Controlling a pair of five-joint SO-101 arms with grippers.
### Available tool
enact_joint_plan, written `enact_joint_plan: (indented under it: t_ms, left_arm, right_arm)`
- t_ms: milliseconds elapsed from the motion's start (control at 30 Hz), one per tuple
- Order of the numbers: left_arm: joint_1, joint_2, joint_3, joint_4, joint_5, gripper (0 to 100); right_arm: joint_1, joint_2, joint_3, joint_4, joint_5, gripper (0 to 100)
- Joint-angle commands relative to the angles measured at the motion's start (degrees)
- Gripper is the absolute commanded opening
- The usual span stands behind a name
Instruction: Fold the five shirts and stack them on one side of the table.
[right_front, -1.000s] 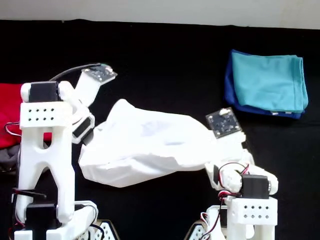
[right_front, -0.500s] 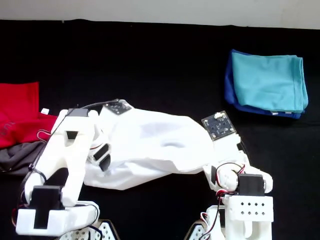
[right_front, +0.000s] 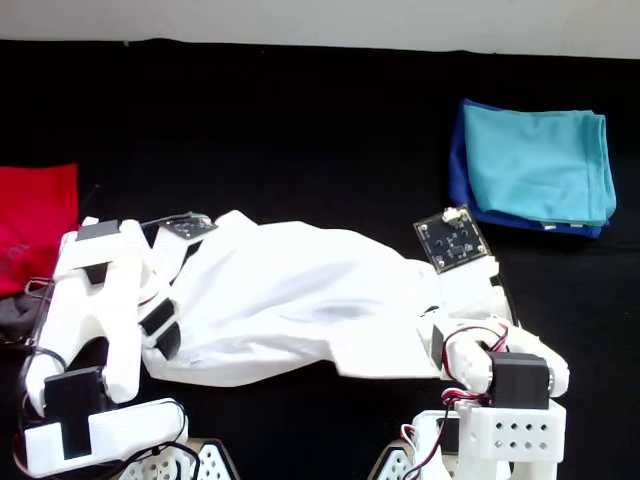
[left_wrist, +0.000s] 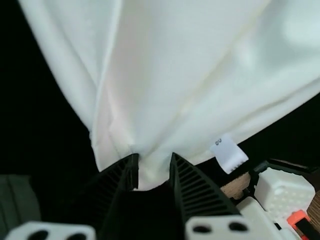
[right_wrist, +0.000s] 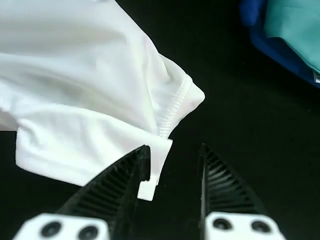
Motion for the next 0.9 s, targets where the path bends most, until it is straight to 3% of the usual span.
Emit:
enact_joint_plan:
  t_ms: [0,133,300,567,700,867]
  left_arm:
    - [-3.12,-0.04,-0.22,0.35,-2.64,12]
    - [-6.55,-0.13,-1.45,0.62,-6.15,12]
    - [-7.78,-0.13,-10.59,6.15,-6.15,12]
    - [-4.88,0.48,-20.00,9.32,-1.14,12]
    - [-2.77,0.48,-19.12,9.32,-0.97,12]
    - [-1.71,0.40,-19.12,9.32,-0.88,12]
  right_arm:
    - [-0.13,0.04,-2.24,-1.54,-0.18,16.3]
    - [-0.40,7.52,-1.19,-8.22,-4.92,16.3]
    - [-0.40,30.90,-5.93,-13.67,-5.80,16.5]
    - [-2.15,60.88,-27.91,-9.45,-10.64,19.4]
    - [-6.46,69.67,-34.33,-5.41,-10.37,25.9]
    - [-10.59,76.97,-36.53,-5.76,-10.20,26.0]
